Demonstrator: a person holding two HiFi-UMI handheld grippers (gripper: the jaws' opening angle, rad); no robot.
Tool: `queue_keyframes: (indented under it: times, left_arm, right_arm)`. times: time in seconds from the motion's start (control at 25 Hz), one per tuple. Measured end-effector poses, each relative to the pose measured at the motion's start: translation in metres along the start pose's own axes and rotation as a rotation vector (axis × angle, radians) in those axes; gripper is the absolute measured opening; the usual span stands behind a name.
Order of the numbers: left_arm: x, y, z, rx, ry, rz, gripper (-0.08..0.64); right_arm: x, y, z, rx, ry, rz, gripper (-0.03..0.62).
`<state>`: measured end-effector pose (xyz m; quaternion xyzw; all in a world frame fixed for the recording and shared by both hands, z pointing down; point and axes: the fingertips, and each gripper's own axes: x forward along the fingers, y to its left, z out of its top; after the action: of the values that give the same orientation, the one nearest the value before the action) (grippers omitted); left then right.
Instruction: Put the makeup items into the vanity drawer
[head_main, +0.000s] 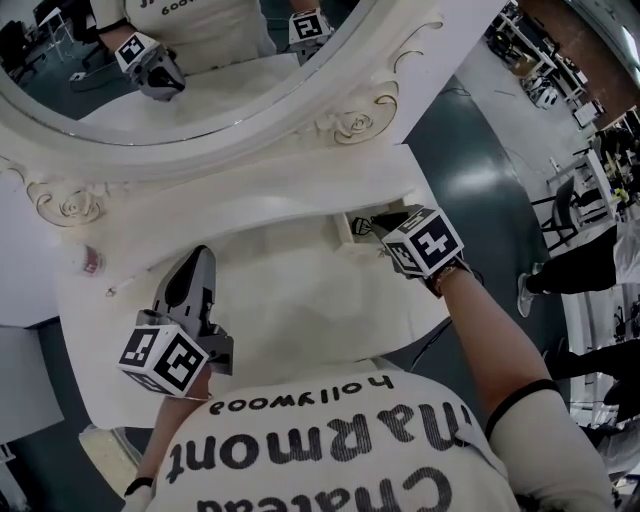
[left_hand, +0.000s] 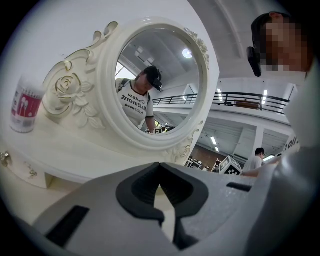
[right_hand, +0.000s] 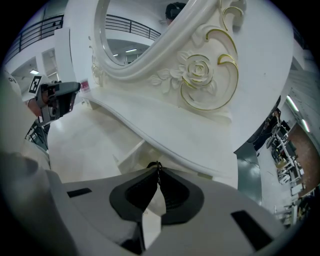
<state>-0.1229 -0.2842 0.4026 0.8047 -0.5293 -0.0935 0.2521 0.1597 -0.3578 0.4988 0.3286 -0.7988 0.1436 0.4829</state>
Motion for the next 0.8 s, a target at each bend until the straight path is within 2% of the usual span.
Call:
queue_keyframes:
  times: [0.8]
  left_arm:
    - [0.0093, 0.0009, -0.0013, -0.029, -0.012, -0.006, 0.008]
  right_arm:
    - [0.0015, -0.0055, -0.0065, 0.013, 0.038, -0.015, 0.046]
